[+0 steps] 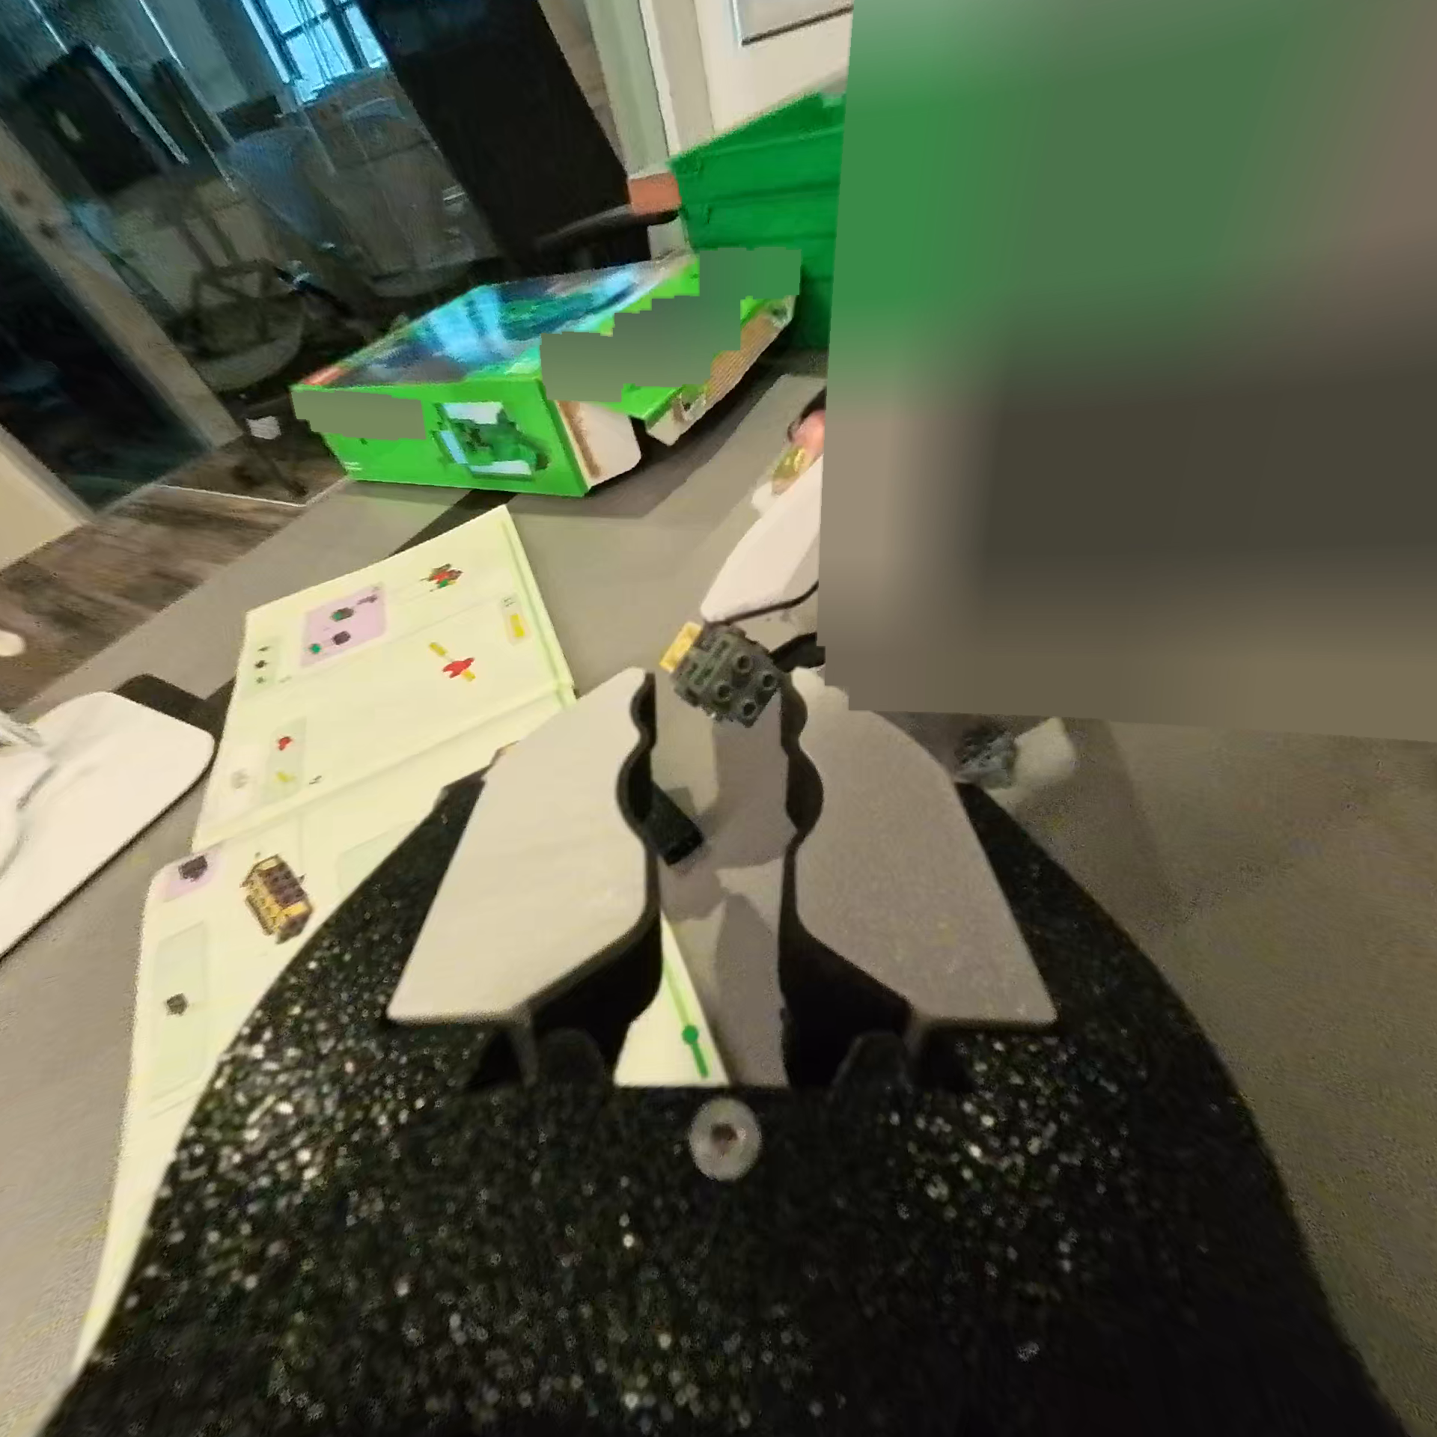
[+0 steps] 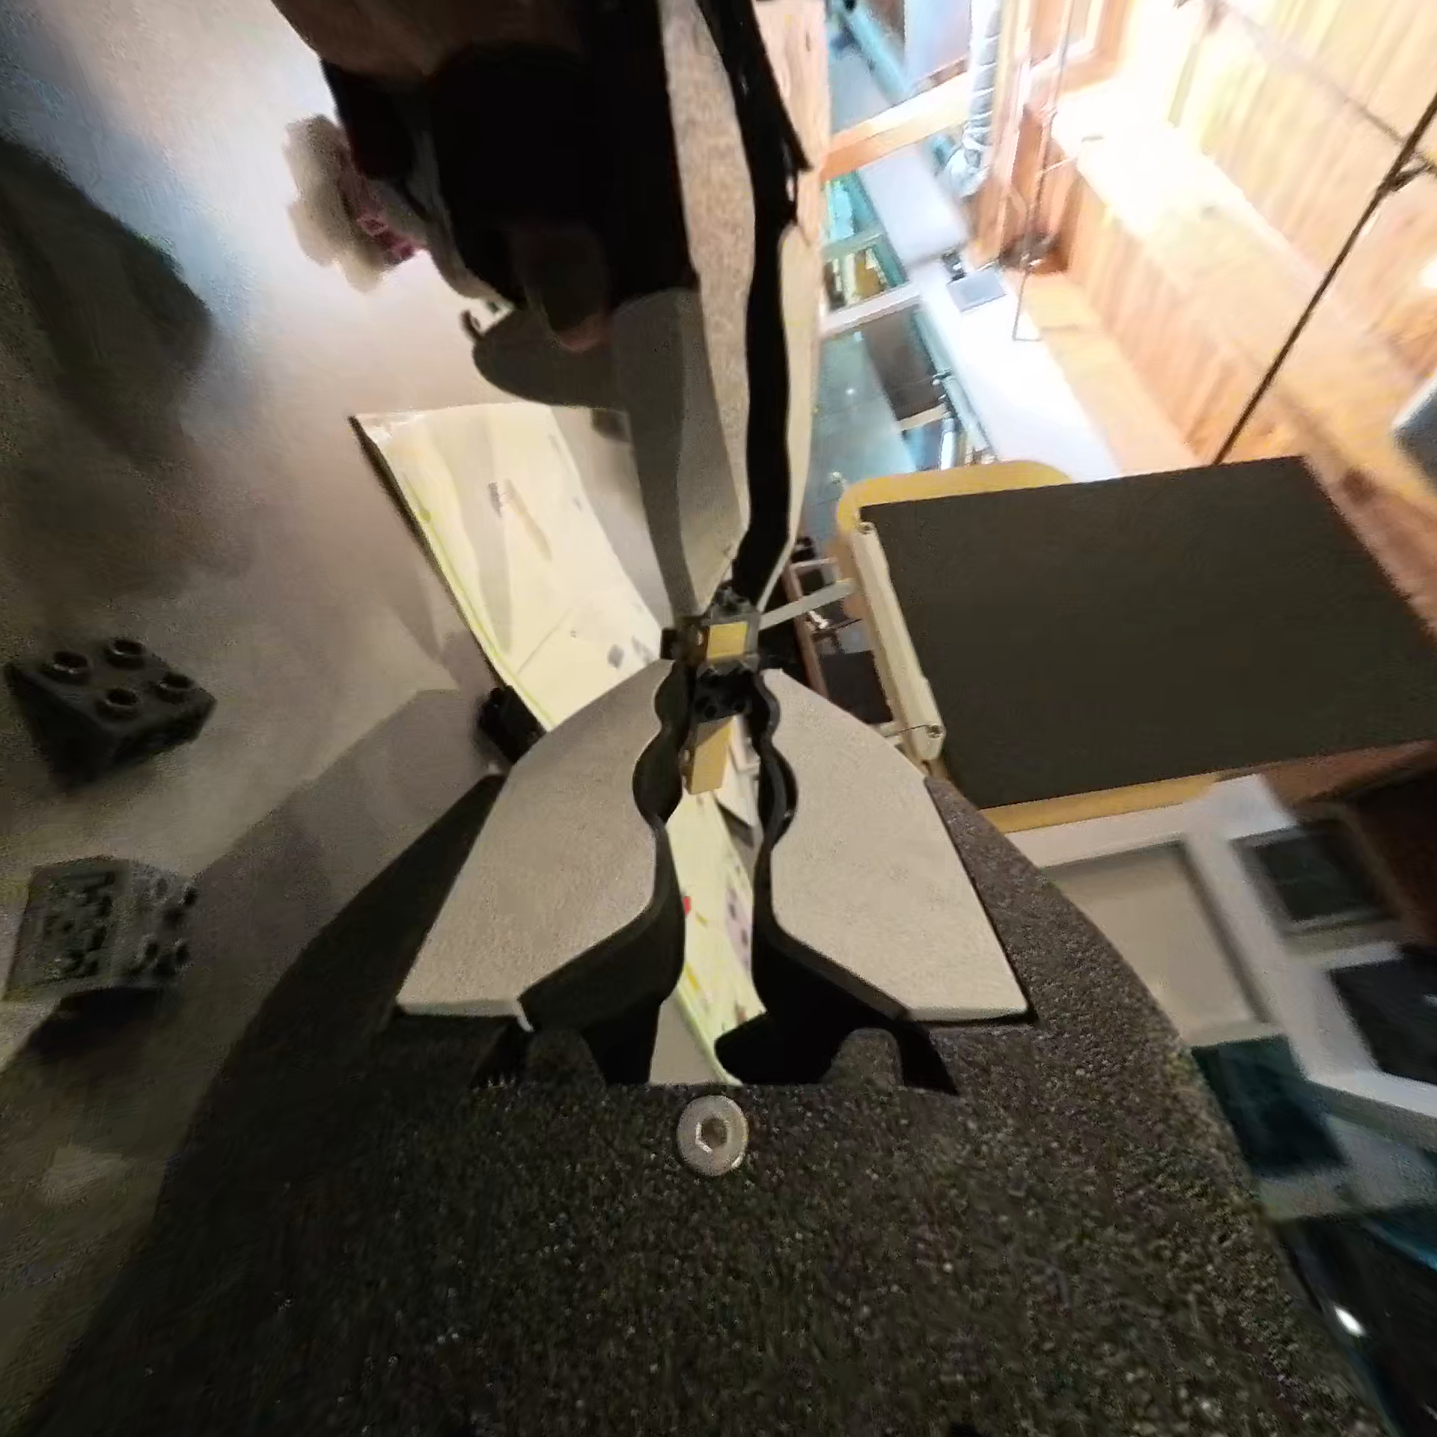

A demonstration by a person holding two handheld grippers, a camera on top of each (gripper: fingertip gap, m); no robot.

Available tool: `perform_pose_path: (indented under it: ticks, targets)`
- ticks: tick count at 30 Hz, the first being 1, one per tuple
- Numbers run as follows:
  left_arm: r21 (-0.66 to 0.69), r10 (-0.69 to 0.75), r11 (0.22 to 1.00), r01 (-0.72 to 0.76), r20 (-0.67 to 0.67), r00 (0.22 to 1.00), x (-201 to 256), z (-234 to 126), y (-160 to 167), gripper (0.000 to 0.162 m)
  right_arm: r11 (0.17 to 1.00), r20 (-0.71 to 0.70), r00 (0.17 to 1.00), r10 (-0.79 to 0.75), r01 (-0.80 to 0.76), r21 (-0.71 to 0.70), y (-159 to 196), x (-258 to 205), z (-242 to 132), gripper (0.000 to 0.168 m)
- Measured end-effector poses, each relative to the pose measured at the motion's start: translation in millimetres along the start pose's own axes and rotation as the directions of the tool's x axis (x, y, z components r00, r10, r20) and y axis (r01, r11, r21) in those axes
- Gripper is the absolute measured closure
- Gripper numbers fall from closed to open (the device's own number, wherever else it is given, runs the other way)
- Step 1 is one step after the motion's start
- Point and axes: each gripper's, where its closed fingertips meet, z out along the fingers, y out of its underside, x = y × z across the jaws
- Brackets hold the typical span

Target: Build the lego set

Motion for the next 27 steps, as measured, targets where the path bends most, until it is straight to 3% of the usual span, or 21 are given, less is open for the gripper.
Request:
perform_pose_path:
  ticks: [15,27]
  targets:
    - [0.021,-0.251,0.968,0.251,-0.028,0.968,1.1,2.6,-1.9,0.139,0.992,-0.098,0.987,-0.123,0.121,-0.033,1.5,8.6,-1.8,0.154]
    - [0.027,-0.232,0.973,0.231,0.024,0.972,-0.2,4.4,0.2,0.144,0.981,-0.114,0.976,-0.187,0.179,-0.077,4.0,8.5,-0.3,0.153]
